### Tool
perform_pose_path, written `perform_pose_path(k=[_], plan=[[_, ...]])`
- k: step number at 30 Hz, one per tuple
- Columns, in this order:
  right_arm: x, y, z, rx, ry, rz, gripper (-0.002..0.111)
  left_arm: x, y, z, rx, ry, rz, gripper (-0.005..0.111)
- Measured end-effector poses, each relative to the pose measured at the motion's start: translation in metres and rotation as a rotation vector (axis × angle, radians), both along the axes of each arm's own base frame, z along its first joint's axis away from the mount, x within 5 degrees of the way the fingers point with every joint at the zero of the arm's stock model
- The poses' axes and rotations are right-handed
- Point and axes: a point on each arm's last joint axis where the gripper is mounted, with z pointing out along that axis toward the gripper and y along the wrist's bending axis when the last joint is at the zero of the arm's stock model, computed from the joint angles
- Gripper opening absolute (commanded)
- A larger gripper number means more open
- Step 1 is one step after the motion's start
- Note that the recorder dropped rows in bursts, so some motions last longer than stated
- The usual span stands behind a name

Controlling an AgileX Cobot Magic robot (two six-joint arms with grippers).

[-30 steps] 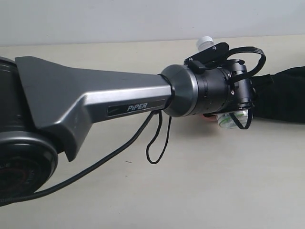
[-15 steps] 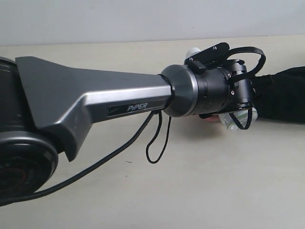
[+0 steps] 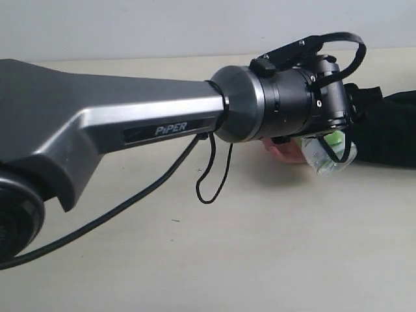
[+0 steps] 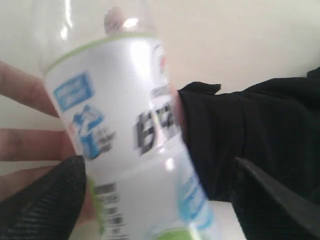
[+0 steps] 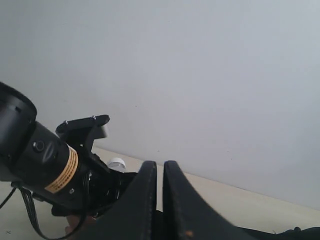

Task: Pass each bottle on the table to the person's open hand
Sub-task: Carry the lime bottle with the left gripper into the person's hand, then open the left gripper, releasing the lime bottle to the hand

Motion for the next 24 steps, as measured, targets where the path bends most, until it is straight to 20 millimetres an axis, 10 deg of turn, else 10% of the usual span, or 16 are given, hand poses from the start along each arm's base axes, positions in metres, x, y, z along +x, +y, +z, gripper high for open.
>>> perform_pose_path(k=[24], plan=[[0.000, 0.000, 0.000, 0.000, 0.000, 0.000, 0.007, -0.024, 0.046, 0.148, 0.375, -0.319, -0.385, 0.075]])
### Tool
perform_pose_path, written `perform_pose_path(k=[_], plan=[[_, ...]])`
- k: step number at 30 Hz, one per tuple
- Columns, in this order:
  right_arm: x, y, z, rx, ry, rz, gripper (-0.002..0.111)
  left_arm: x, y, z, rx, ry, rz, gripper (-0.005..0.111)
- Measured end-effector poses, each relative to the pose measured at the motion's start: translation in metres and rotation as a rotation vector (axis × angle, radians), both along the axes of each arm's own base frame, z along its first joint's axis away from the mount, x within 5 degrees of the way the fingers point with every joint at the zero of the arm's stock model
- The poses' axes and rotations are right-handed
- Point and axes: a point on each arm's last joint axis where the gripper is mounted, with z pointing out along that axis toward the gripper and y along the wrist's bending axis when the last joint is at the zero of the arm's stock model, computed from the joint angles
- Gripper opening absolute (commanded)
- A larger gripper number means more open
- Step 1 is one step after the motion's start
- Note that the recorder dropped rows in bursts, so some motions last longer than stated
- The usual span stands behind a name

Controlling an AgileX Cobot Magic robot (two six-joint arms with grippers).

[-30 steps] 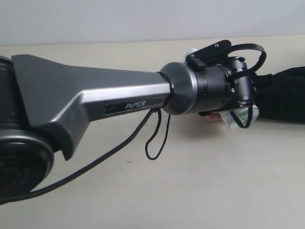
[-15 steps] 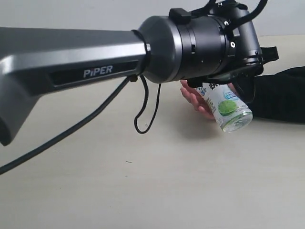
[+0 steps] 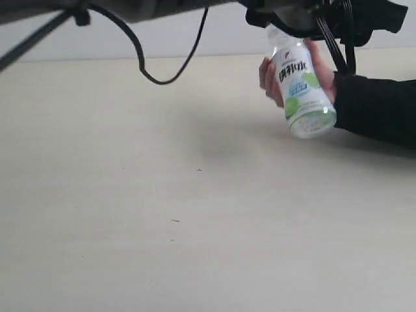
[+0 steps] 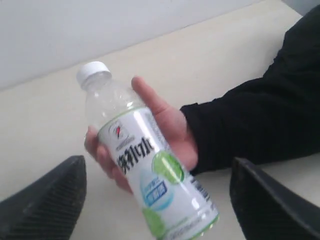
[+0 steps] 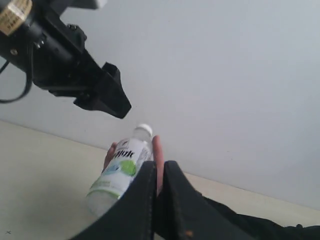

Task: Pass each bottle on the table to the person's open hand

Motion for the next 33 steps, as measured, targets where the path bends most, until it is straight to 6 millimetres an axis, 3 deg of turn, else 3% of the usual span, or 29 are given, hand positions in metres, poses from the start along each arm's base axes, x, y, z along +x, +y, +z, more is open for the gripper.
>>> perform_pose_path(k=[6, 14, 18, 22, 26, 31, 33], plan=[[0.000, 0.000, 0.000, 0.000, 0.000, 0.000, 0.007, -0.020, 0.008, 0.024, 0.166, -0.052, -0.101, 0.075], [0.000, 0.000, 0.000, 0.000, 0.000, 0.000, 0.007, -0.040, 0.013, 0.020, 0.455, -0.014, -0.193, 0.075], [0.000, 0.000, 0.000, 0.000, 0.000, 0.000, 0.007, -0.046, 0.026, 0.027, 0.503, 0.037, -0.149, 0.075], [0.000, 0.000, 0.000, 0.000, 0.000, 0.000, 0.007, -0.056, 0.039, 0.048, 0.455, 0.052, -0.143, 0.074], [0.000, 0.000, 0.000, 0.000, 0.000, 0.000, 0.007, -0.072, 0.046, 0.071, 0.318, 0.081, -0.206, 0.051], [0.000, 0.000, 0.000, 0.000, 0.000, 0.000, 0.007, -0.085, 0.042, 0.089, 0.143, 0.083, -0.313, 0.001], [0.000, 0.000, 0.000, 0.000, 0.000, 0.000, 0.007, -0.088, 0.040, 0.091, 0.119, 0.084, -0.339, 0.001]])
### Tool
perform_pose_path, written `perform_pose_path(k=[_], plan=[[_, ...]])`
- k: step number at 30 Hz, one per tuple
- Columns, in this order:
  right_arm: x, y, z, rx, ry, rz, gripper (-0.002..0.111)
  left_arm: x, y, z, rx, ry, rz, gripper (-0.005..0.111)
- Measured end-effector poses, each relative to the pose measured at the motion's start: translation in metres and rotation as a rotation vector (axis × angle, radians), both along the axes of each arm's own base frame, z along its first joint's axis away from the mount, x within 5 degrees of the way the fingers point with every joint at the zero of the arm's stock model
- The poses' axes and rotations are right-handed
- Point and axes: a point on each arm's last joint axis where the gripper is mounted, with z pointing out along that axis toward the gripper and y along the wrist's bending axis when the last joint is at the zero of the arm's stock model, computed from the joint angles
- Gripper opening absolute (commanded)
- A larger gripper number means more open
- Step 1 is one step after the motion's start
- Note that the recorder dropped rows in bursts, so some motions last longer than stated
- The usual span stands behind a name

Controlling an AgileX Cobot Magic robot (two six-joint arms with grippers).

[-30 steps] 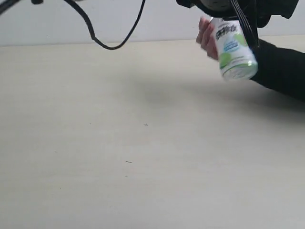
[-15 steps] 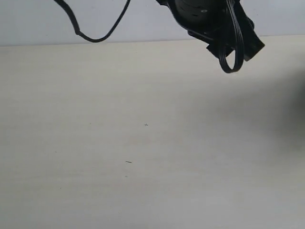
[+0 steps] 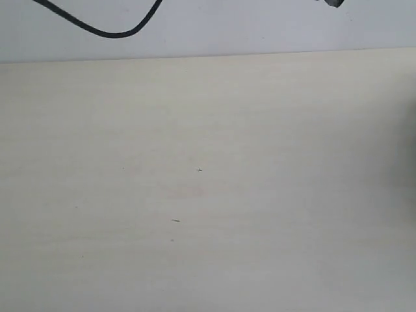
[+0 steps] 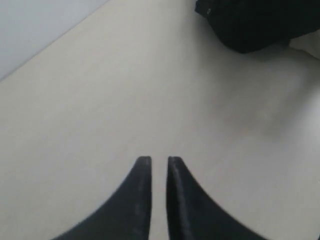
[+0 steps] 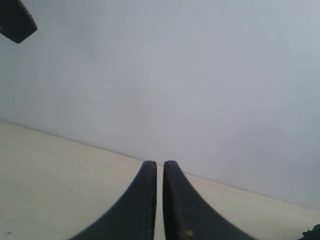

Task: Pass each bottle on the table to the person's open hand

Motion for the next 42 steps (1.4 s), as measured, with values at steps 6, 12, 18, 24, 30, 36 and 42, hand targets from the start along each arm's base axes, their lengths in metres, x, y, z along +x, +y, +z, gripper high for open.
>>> perform_pose_path(k=[6, 12, 18, 24, 30, 36, 42], plan=[[0.000, 0.000, 0.000, 0.001, -0.005, 0.004, 0.007, -0.001, -0.005, -0.016, -0.020, -0.021, -0.049, 0.001], [0.000, 0.000, 0.000, 0.001, -0.005, 0.004, 0.007, -0.013, -0.009, -0.062, -0.082, -0.048, -0.135, 0.001], [0.000, 0.000, 0.000, 0.001, -0.005, 0.004, 0.007, -0.042, 0.013, -0.077, -0.300, -0.136, -0.239, 0.001], [0.000, 0.000, 0.000, 0.001, -0.005, 0.004, 0.007, -0.070, 0.054, -0.088, -0.415, -0.179, -0.290, 0.001], [0.000, 0.000, 0.000, 0.001, -0.005, 0.004, 0.007, -0.093, 0.090, -0.091, -0.494, -0.220, -0.318, 0.001], [0.000, 0.000, 0.000, 0.001, -0.005, 0.004, 0.007, -0.117, 0.122, -0.099, -0.664, -0.304, -0.381, 0.001], [0.000, 0.000, 0.000, 0.001, -0.005, 0.004, 0.007, -0.127, 0.137, -0.110, -0.684, -0.308, -0.390, 0.001]])
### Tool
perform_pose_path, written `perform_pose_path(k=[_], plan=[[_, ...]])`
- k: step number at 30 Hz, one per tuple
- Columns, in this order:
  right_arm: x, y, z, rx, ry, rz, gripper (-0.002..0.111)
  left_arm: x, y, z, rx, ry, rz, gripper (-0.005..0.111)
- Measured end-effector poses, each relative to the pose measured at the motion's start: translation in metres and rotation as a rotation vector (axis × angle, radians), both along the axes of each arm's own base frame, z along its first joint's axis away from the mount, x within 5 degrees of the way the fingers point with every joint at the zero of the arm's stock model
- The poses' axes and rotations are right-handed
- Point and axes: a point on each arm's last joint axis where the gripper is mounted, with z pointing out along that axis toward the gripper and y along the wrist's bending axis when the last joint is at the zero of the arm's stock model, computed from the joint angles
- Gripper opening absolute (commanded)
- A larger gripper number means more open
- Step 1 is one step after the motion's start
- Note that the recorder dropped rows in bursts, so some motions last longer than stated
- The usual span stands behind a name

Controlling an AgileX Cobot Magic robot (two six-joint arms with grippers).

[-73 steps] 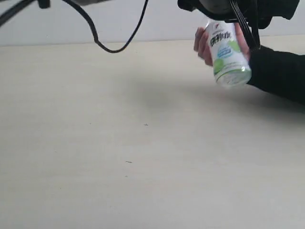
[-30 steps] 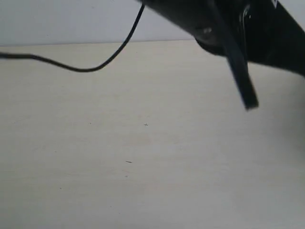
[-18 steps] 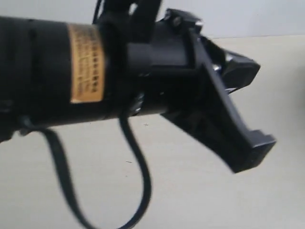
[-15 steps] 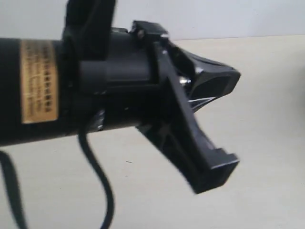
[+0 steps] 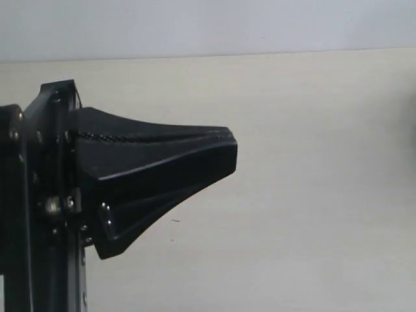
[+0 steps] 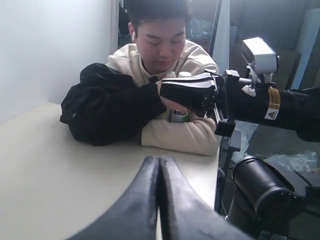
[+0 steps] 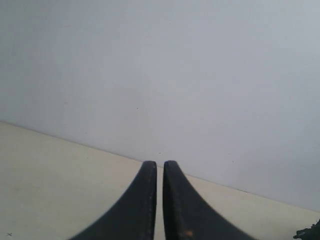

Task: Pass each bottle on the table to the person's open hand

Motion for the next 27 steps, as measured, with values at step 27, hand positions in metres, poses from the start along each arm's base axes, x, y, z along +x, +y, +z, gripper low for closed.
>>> perform_pose_path(k=[27], plan=[[0.000, 0.000, 0.000, 0.000, 0.000, 0.000, 0.007, -0.003, 0.009, -0.015, 0.057, 0.133, 0.028, 0.001]])
